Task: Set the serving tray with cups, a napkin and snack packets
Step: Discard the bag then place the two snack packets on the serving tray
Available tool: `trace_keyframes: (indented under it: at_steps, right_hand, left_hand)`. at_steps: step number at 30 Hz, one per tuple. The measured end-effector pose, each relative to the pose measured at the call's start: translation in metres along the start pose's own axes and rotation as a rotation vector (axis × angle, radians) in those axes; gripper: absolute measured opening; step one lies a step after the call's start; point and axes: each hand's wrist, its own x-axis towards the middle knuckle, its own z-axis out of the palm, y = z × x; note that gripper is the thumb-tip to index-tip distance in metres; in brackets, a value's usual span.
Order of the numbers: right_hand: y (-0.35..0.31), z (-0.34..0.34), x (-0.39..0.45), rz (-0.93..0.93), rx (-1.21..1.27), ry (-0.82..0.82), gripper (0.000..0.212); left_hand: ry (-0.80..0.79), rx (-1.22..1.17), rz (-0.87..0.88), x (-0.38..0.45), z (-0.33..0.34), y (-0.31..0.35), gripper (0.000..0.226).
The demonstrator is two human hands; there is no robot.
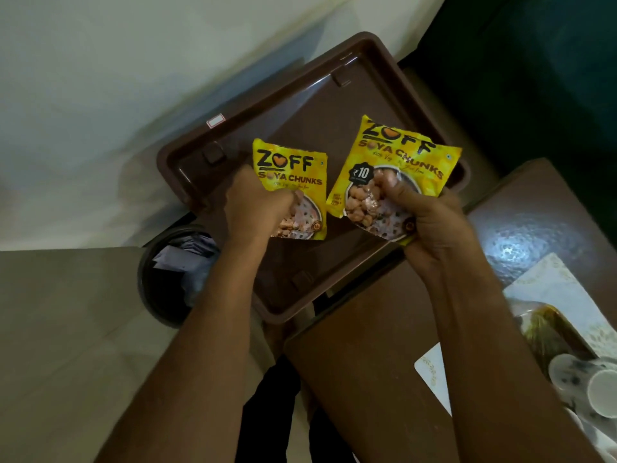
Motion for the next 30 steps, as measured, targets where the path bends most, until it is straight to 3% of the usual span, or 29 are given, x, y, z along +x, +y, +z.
trace_keyframes:
  at_steps: [3,7,11,21,24,30]
  right_hand:
    - [-0.001,-0.005,-0.002,0.018,-0.041,0.008,0.043]
    - [-0.004,-0.015,-0.009,0.020,-0.016,0.016,0.064]
    - [-0.009,-0.031,-0.021,-0.015,0.066,0.036,0.064]
    - [-0.016,-0.117,-0.065,-0.121,0.078,0.186,0.046]
    - [-0.013,-0.152,-0.087,-0.165,0.052,0.256,0.055]
    - [-0.005,-0.219,-0.137,-0.184,0.068,0.391,0.044]
  left_hand:
    - [-0.042,-0.111,0.019,-0.003,-0.002,0.003,0.050]
    - [-0.080,-0.278,0.083,-0.013,-0.007,0.013,0.034]
    - [-0.186,-0.357,0.162,-0.029,-0.007,0.034,0.030]
    - [-0.469,-0.352,0.218,-0.094,0.044,0.064,0.030]
    - [-0.538,-0.296,0.220,-0.117,0.071,0.065,0.023]
    - [-0.659,-0.188,0.216,-0.166,0.124,0.063,0.022]
